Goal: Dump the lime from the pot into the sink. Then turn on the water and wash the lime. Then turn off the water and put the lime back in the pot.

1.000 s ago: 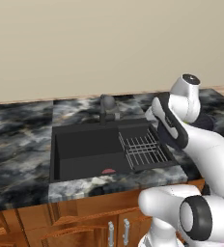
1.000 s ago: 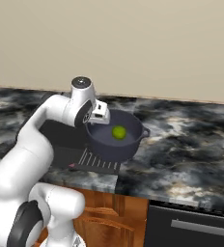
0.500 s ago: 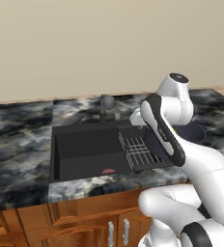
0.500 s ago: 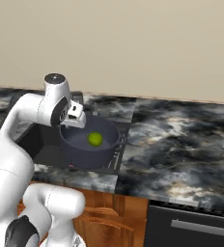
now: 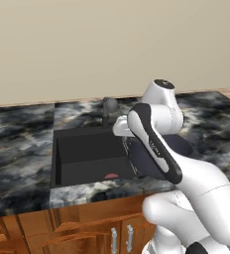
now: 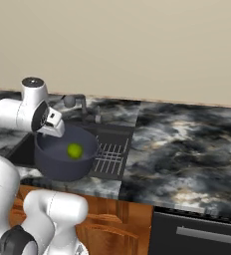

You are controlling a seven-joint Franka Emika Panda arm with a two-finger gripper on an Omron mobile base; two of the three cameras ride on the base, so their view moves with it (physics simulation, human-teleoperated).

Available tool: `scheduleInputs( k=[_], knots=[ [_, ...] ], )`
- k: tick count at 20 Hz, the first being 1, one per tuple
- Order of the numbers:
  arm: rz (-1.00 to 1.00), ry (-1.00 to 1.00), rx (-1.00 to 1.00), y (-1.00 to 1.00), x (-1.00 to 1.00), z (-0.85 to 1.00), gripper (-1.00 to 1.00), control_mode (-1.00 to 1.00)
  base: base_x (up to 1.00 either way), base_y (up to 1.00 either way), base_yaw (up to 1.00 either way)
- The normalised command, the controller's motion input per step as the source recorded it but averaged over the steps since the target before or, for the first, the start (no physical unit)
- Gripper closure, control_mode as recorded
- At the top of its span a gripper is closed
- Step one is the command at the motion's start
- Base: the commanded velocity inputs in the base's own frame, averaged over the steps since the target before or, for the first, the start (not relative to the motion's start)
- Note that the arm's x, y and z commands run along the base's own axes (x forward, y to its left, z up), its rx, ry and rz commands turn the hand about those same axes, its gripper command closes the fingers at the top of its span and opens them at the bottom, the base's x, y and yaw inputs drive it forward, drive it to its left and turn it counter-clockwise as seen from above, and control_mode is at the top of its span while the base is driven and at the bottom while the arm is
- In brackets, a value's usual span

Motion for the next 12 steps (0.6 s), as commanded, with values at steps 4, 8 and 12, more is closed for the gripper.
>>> scheduleInputs(
  k=[4,8,12],
  knots=[
    [0.0,0.09,0.06,0.73,-0.09,0.0,1.0,-1.0,0.0,0.0,0.0],
    [0.0,0.04,0.04,0.75,-0.02,0.0,1.0,-1.0,0.0,0.0,0.0],
    [0.0,0.0,0.04,0.78,0.0,0.0,1.0,-1.0,0.0,0.0,0.0]
  ],
)
